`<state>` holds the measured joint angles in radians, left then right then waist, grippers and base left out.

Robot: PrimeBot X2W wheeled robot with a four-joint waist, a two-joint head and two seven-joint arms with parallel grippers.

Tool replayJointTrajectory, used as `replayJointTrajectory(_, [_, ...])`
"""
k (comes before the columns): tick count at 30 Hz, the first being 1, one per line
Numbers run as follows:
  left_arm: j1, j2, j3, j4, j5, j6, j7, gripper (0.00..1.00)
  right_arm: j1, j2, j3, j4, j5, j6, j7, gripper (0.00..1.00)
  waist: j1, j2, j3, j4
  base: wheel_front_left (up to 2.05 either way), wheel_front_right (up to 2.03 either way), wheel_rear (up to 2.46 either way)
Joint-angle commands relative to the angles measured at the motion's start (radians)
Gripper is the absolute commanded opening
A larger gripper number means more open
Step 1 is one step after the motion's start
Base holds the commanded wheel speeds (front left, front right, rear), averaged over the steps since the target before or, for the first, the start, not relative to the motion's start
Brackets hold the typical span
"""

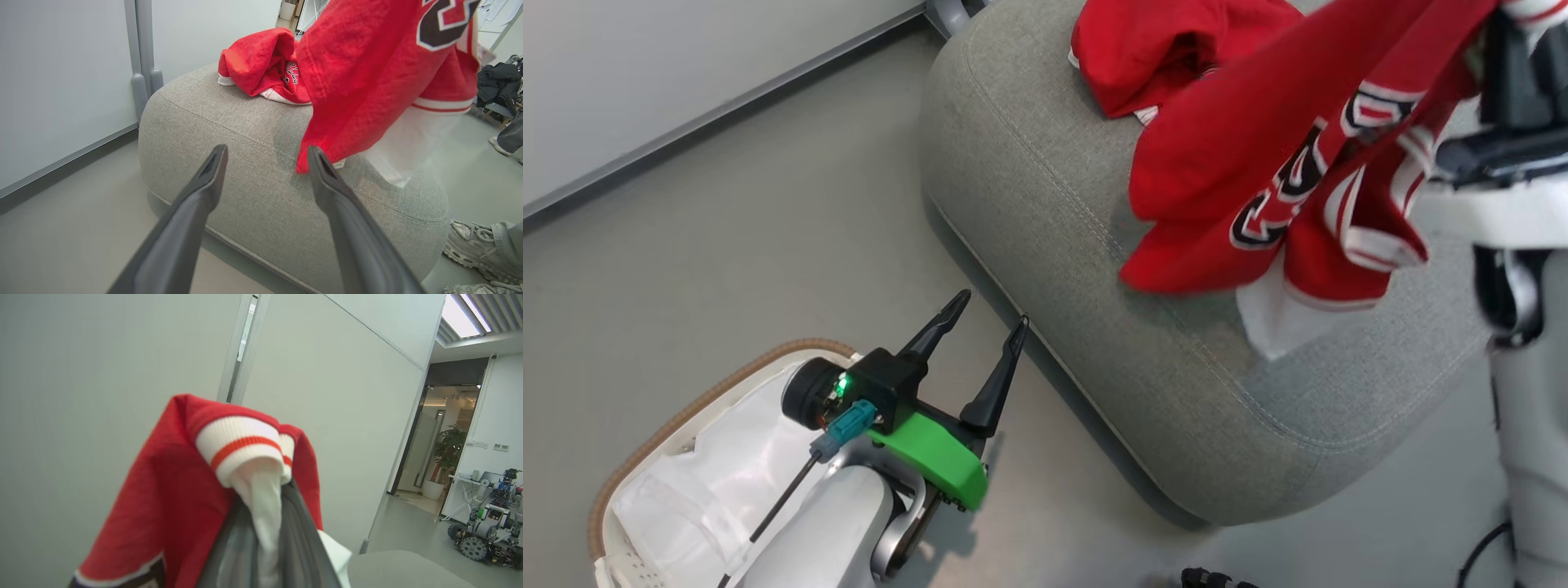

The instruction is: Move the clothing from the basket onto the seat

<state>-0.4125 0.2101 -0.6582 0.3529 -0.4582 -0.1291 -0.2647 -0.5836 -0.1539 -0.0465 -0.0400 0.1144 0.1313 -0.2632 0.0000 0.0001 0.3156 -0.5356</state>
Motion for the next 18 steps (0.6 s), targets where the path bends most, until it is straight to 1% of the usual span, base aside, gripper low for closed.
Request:
replayJointTrajectory(1, [-0.015,0.018,0.002,-0.006,-0.002,-0.003,0.001,1.00,-0.061,-0.024,-0.006,0.018,-0.014,-0.001,-0.002,0.00,0.0000,-0.0001,0.037,-0.001,0.00,0.00,0.00])
replayJointTrajectory(6, [-0.019,0.053,0.004,-0.019,0.011,-0.003,0.001,1.00,-0.295,-0.107,-0.018,0.112,-0.062,-0.001,-0.002,0.00,0.0000,-0.0001,0.098,0.008,0.00,0.00,0.00])
replayJointTrajectory(8, [-0.030,0.062,-0.004,-0.027,0.014,-0.003,0.001,1.00,-0.382,-0.142,-0.038,0.152,-0.090,-0.001,-0.002,0.00,0.0000,-0.0001,0.125,0.027,0.00,0.00,0.00])
replayJointTrajectory(10, [-0.040,0.072,-0.009,-0.033,0.010,-0.003,0.001,1.00,-0.449,-0.157,-0.067,0.201,-0.117,-0.001,-0.002,0.00,0.0000,-0.0001,0.152,0.047,0.00,0.00,0.00])
replayJointTrajectory(12, [-0.049,0.082,-0.015,-0.041,0.008,-0.003,0.001,1.00,-0.493,-0.163,-0.093,0.245,-0.152,-0.001,-0.002,0.00,0.0000,-0.0001,0.174,0.066,0.00,0.00,0.00])
replayJointTrajectory(15, [-0.068,0.088,-0.030,-0.054,0.006,-0.003,0.001,1.00,-0.520,-0.161,-0.129,0.319,-0.203,-0.001,-0.002,0.00,0.0000,-0.0001,0.207,0.099,0.00,0.00,0.00])
replayJointTrajectory(18, [-0.086,0.096,-0.036,-0.064,0.000,-0.003,0.001,1.00,-0.504,-0.137,-0.166,0.406,-0.248,-0.001,-0.002,0.00,0.0000,-0.0001,0.245,0.136,0.00,0.00,0.00])
